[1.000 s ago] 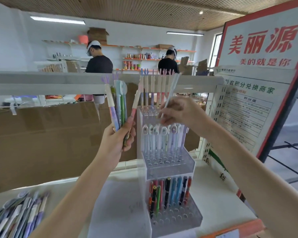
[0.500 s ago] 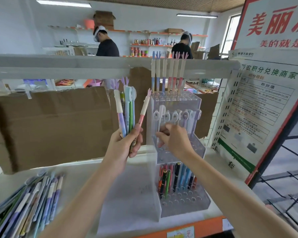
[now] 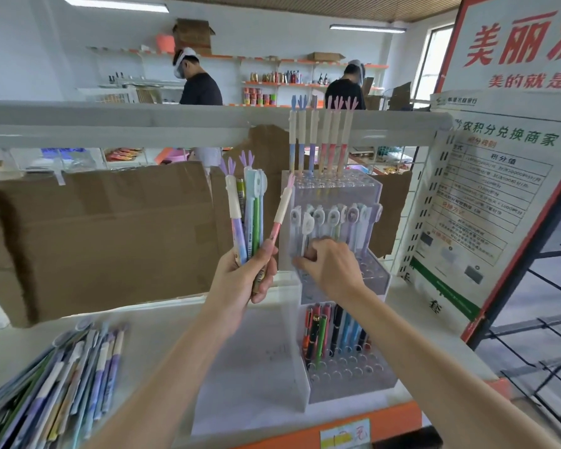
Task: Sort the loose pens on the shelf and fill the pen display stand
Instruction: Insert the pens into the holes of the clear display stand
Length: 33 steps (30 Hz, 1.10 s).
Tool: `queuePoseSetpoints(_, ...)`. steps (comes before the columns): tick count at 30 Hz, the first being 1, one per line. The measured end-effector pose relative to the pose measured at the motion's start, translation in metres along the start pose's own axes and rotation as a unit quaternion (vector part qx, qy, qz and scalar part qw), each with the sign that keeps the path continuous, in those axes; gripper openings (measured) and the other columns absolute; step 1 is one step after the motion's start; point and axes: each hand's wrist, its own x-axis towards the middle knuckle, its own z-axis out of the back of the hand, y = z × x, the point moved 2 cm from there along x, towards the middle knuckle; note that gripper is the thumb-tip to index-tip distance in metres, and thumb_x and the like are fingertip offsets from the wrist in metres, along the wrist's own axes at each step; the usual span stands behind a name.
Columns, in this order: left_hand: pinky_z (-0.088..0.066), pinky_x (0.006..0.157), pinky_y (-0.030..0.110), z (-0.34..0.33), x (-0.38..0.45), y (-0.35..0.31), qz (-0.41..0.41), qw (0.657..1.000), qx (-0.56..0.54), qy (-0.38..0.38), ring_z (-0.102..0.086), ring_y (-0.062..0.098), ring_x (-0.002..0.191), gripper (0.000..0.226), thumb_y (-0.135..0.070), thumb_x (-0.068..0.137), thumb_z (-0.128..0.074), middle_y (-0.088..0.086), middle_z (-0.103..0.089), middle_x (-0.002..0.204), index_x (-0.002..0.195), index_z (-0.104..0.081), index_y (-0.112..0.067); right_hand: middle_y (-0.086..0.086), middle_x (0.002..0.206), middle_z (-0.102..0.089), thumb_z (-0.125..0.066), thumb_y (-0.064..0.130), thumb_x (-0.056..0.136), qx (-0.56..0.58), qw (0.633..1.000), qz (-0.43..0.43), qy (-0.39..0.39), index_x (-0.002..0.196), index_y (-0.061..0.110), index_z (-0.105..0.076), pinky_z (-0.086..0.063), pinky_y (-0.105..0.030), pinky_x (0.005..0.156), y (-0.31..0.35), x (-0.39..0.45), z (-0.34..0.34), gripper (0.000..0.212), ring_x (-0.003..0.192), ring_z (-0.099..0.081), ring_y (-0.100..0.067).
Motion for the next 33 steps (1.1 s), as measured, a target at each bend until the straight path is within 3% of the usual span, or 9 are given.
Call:
queuePoseSetpoints(5,-0.026,0.034,0.018,-0.003,-0.001,0.000,0.000,1.000,-0.004,0.006,-0.034,0.009,0.037,0.028,-0.032,0.080,-0.064,0.001,-0.050,0.055,0.083,-0.056,-0.005,0.005,0.061,-0.047,-0.068,0.037,0.083,0.050,0.999,0.003,0.011,0.060,0.017,-0.044,-0.030,-0.014,0.047,0.001,-0.005,0.012,0.038,0.050,-0.041,-0.005)
queuePoseSetpoints(8,-0.026,0.035,0.017,-0.007,0.001,-0.001,0.009,1.000,0.000,0.009,-0.034,0.010,0.039,0.020,-0.030,0.082,-0.063,0.002,-0.050,0.057,0.075,-0.060,-0.012,0.001,0.058,-0.056,-0.062,0.031,0.089,0.130,0.991,0.032,-0.030,0.068,0.011,-0.058,-0.036,-0.010,0.048,0.007,-0.008,0.029,0.030,0.049,-0.044,-0.006)
queuePoseSetpoints(10,-0.026,0.036,0.017,-0.012,0.003,-0.001,0.004,1.000,0.003,0.016,-0.033,0.011,0.040,0.019,-0.028,0.083,-0.061,0.003,-0.050,0.058,0.068,-0.062,-0.017,0.003,0.060,-0.062,-0.058,0.031,0.091,0.211,0.975,0.059,-0.024,0.076,0.012,-0.068,-0.035,-0.012,0.047,0.017,-0.010,0.043,0.026,0.047,-0.046,-0.004)
queuePoseSetpoints(14,-0.025,0.036,0.018,-0.030,0.014,-0.010,-0.037,0.998,0.017,0.048,-0.033,0.013,0.038,0.023,-0.028,0.085,-0.057,0.005,-0.053,0.058,0.077,-0.058,-0.006,0.012,0.050,-0.054,-0.062,0.028,0.089,0.296,0.952,0.075,0.016,0.069,0.020,-0.066,-0.035,-0.019,0.054,0.033,-0.005,0.058,0.021,0.046,-0.043,0.000)
queuePoseSetpoints(19,-0.027,0.036,0.018,-0.037,0.036,-0.032,-0.062,0.997,0.037,0.009,-0.041,0.011,0.040,0.025,-0.030,0.085,-0.056,0.010,-0.065,0.072,0.085,-0.057,-0.005,0.003,0.065,-0.067,-0.052,0.020,0.096,0.366,0.919,0.062,-0.136,0.083,0.018,-0.054,-0.049,-0.021,0.050,0.027,0.024,0.104,0.013,0.054,-0.063,-0.008)
queuePoseSetpoints(23,-0.019,0.037,0.020,-0.034,0.049,-0.044,-0.075,0.997,0.019,0.015,-0.028,0.010,0.041,0.029,-0.035,0.084,-0.055,0.003,-0.042,0.057,0.083,-0.052,-0.006,-0.006,0.079,-0.067,-0.044,0.021,0.099,0.254,0.939,0.065,-0.222,0.094,0.013,-0.046,-0.055,-0.020,0.056,0.005,0.063,0.137,0.010,0.060,-0.065,-0.010)
queuePoseSetpoints(27,-0.023,0.036,0.018,-0.034,0.055,-0.042,-0.059,0.998,0.012,0.001,-0.029,0.009,0.040,0.026,-0.036,0.090,-0.052,-0.001,-0.042,0.056,0.083,-0.047,-0.012,-0.013,0.088,-0.064,-0.039,0.015,0.101,0.189,0.970,0.003,-0.155,0.106,0.005,-0.044,-0.057,-0.039,0.071,-0.015,0.101,0.133,0.012,0.074,-0.066,-0.023)
queuePoseSetpoints(30,-0.023,0.033,0.017,-0.034,0.060,-0.037,-0.030,0.999,-0.004,-0.009,-0.030,0.008,0.039,0.027,-0.027,0.096,-0.049,-0.001,-0.045,0.057,0.073,-0.048,-0.014,-0.018,0.094,-0.066,-0.045,0.008,0.097,0.138,0.982,0.000,-0.131,0.104,0.000,-0.050,-0.048,-0.012,0.055,-0.022,0.117,0.122,0.012,0.079,-0.067,-0.027)
queuePoseSetpoints(33,-0.024,0.033,0.016,-0.034,0.060,-0.037,-0.022,1.000,0.006,0.000,-0.030,0.007,0.039,0.026,-0.025,0.097,-0.047,-0.001,-0.047,0.058,0.075,-0.047,-0.013,-0.015,0.090,-0.067,-0.048,0.010,0.097,0.124,0.981,0.019,-0.151,0.100,0.003,-0.053,-0.041,-0.011,0.050,-0.025,0.123,0.115,0.009,0.070,-0.061,-0.019)
